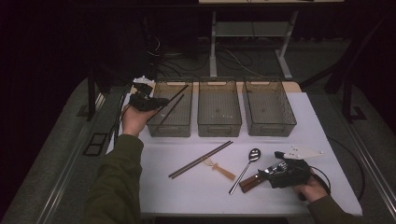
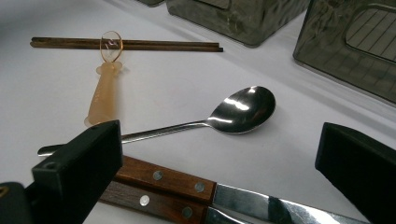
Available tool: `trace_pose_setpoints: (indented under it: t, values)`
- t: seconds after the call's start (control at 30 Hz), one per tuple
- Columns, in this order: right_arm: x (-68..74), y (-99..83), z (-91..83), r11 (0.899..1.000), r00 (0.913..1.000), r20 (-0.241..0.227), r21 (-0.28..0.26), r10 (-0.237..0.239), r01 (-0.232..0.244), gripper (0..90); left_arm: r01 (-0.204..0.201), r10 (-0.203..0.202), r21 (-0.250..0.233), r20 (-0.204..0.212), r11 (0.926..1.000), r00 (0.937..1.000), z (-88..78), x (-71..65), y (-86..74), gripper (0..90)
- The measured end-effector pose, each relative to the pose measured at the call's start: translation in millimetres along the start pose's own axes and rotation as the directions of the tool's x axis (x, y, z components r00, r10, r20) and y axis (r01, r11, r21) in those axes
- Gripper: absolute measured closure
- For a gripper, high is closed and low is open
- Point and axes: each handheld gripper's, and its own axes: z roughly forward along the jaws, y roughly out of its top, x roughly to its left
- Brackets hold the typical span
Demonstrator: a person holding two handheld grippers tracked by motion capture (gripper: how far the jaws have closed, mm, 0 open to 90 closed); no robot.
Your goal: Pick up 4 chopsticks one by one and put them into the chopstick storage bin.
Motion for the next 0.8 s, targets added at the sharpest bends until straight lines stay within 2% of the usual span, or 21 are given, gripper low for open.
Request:
trace_pose_setpoints:
  t: [0.33, 0.37, 0.47, 0.6, 0.8]
  values:
    - [0.3, 0.4, -1.6, 1.0, 1.0, -0.008, -0.006, 0.002, -0.002, 0.8, 0.032, -0.031, 0.004, -0.026, 0.9995, 0.9992, 29.1, 8.2, 18.2, 85.4]
    - [0.6, 0.4, -1.8, 1.0, 1.0, -0.008, -0.01, 0.003, -0.003, 0.8, 0.028, -0.028, 0.004, -0.027, 0.9996, 0.9993, 31.6, 9.6, 18.5, 85.4]
    - [0.6, 0.5, -2.3, 1.0, 0.9999, -0.011, -0.014, 0.002, -0.002, 0.8, 0.057, -0.057, 0.011, -0.036, 0.9983, 0.9978, 41.6, 13.1, 17.0, 85.3]
    - [0.5, 0.6, -2.2, 1.0, 0.9999, -0.011, -0.014, 0.004, -0.004, 0.8, 0.065, -0.063, 0.044, -0.06, 0.9969, 0.9963, 54.4, 17.1, 12.5, 85.3]
    - [0.7, 0.7, -2.5, 1.0, 0.9999, -0.011, -0.014, 0.005, -0.005, 0.8, 0.093, -0.089, 0.055, -0.076, 0.9941, 0.9932, 63.2, 19.4, 9.4, 85.3]
